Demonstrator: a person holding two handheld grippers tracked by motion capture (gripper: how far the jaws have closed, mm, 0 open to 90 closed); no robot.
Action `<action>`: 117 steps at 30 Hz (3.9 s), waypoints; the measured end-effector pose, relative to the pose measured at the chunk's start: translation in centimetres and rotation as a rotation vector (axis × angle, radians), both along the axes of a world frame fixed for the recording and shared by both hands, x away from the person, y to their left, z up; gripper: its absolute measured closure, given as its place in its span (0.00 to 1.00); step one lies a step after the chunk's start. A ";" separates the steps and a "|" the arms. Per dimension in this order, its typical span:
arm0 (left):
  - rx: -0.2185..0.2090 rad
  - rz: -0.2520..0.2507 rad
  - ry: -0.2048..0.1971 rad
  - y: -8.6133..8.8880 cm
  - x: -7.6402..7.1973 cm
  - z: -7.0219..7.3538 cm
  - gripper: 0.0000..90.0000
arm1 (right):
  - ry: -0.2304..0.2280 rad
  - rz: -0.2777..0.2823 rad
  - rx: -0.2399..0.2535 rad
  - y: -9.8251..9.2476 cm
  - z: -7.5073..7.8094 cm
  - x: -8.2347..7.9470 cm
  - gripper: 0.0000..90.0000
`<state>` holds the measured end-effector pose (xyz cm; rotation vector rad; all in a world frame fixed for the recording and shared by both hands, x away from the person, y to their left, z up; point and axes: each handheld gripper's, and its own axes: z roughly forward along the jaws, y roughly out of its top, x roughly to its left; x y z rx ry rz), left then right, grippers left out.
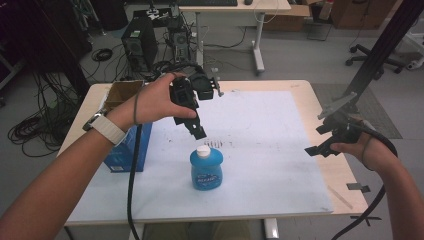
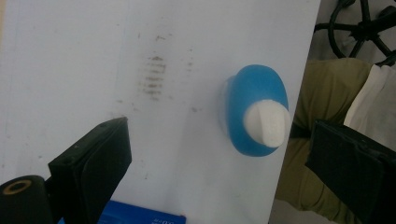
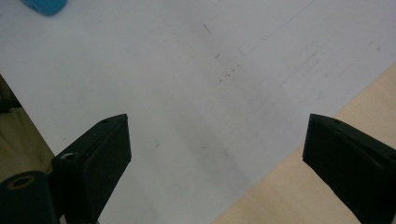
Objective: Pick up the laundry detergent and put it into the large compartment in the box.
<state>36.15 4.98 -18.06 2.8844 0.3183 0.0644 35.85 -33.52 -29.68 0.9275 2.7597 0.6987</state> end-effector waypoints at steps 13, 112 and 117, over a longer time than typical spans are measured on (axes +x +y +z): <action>0.011 -0.029 -0.004 -0.4 -1.0 -0.6 0.08 | 0.006 -0.002 0.003 0.1 -0.4 0.0 0.09; 0.039 -0.041 0.069 -1.6 -2.2 -8.5 0.08 | 0.012 0.012 0.003 0.5 -1.1 0.0 0.09; 0.035 -0.041 0.071 -1.5 -2.2 -8.8 0.07 | 0.013 0.011 0.002 0.6 -1.1 -0.1 0.09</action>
